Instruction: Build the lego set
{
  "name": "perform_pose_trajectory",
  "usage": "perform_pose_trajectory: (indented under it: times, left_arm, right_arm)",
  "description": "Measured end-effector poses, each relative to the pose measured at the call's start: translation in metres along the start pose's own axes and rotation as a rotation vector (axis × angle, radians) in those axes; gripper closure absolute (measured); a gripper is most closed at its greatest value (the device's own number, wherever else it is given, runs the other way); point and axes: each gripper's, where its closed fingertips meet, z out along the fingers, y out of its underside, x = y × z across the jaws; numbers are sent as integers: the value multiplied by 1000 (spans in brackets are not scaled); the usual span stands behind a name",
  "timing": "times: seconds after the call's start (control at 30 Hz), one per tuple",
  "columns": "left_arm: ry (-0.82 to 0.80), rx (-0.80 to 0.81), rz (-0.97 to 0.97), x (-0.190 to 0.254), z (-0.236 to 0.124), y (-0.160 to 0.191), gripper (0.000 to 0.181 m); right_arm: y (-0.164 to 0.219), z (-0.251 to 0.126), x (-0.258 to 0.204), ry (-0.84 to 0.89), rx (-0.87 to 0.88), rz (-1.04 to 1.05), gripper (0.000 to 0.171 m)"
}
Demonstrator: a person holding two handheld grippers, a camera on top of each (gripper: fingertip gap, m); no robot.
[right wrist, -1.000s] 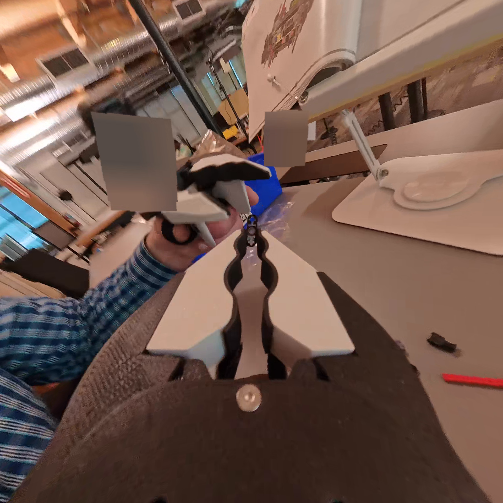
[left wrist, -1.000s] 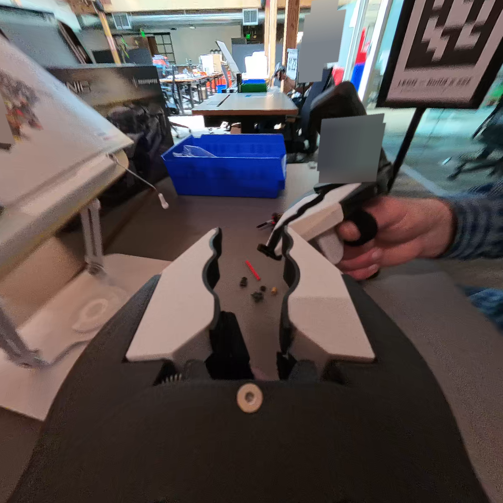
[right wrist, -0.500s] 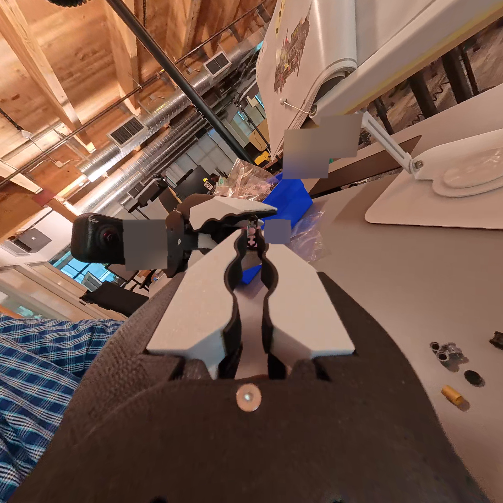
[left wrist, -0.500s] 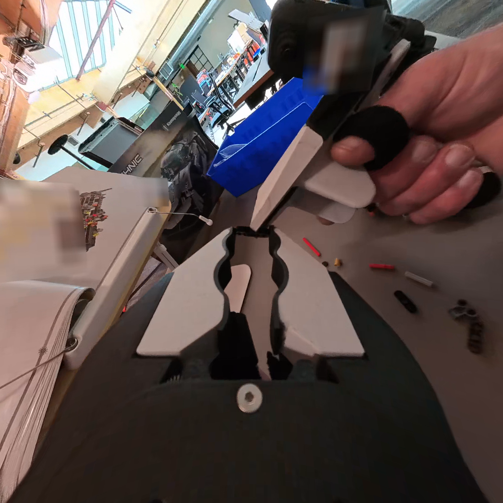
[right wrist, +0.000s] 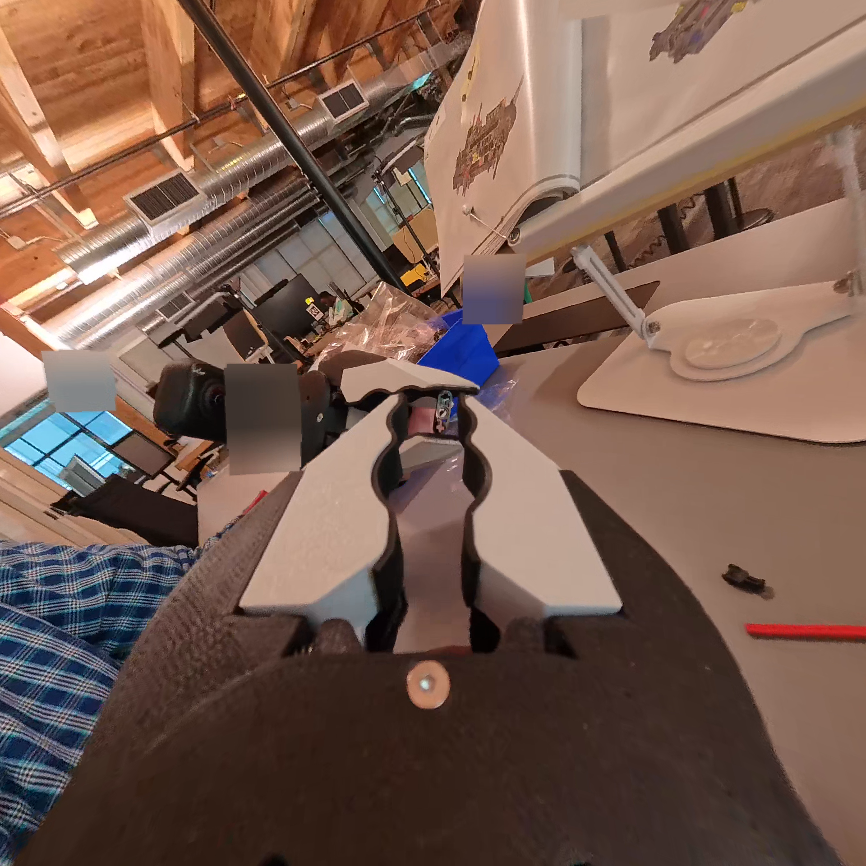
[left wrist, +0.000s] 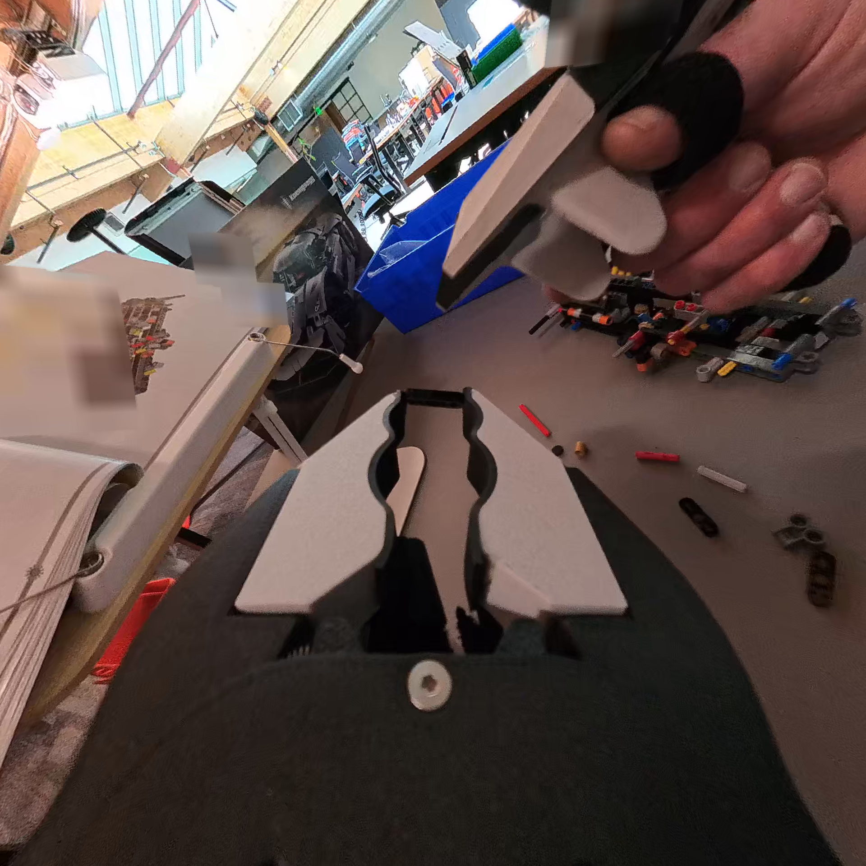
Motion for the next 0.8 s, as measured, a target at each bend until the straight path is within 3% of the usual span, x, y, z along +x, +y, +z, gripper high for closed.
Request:
perform_pose_trajectory:
  times: [0.47,0.67,0.8]
  left_arm:
    - [139,44,-186,14,1,12,158]
    - [269,45,-246,33,1,15,158]
    - [345,28,-273,45,-1,19,158]
  right_arm:
    - [1,-48,-1,112,-132,-215,153]
    - [20,-66,0,171,-274,-366,155]
    - [47,-79,3,216,-458,-542,154]
